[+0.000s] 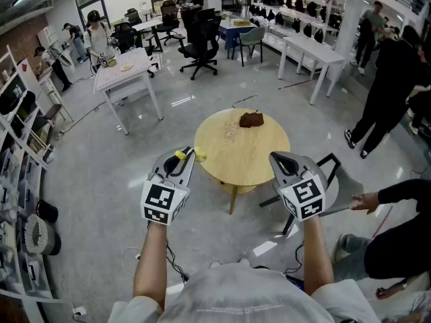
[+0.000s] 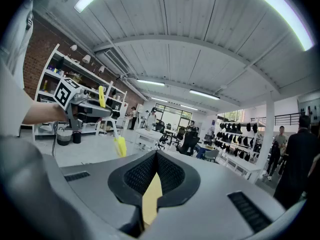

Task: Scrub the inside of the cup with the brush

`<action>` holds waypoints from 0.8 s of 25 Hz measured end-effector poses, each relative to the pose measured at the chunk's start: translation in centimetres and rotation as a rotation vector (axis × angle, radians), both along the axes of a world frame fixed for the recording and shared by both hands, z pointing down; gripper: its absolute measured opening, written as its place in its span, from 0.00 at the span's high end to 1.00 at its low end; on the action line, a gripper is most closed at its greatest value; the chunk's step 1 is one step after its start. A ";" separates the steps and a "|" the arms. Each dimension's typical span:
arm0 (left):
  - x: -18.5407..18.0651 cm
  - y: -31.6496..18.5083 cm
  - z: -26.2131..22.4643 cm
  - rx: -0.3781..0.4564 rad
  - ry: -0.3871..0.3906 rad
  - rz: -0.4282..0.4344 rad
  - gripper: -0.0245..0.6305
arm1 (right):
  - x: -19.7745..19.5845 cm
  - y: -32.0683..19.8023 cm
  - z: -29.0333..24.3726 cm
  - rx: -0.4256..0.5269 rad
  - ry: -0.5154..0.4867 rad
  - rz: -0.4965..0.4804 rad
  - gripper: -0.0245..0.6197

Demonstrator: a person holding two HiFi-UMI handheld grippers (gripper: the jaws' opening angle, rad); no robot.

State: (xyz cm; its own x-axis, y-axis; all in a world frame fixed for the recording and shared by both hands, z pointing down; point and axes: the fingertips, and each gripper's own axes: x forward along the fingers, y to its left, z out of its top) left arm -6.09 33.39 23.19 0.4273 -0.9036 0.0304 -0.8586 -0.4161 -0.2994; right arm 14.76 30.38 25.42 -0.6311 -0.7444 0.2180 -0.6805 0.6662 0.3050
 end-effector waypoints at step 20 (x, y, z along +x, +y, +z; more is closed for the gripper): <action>-3.4 -6.0 3.1 -0.030 0.002 0.067 0.89 | -5.0 -4.6 1.5 -0.083 -0.099 0.011 0.92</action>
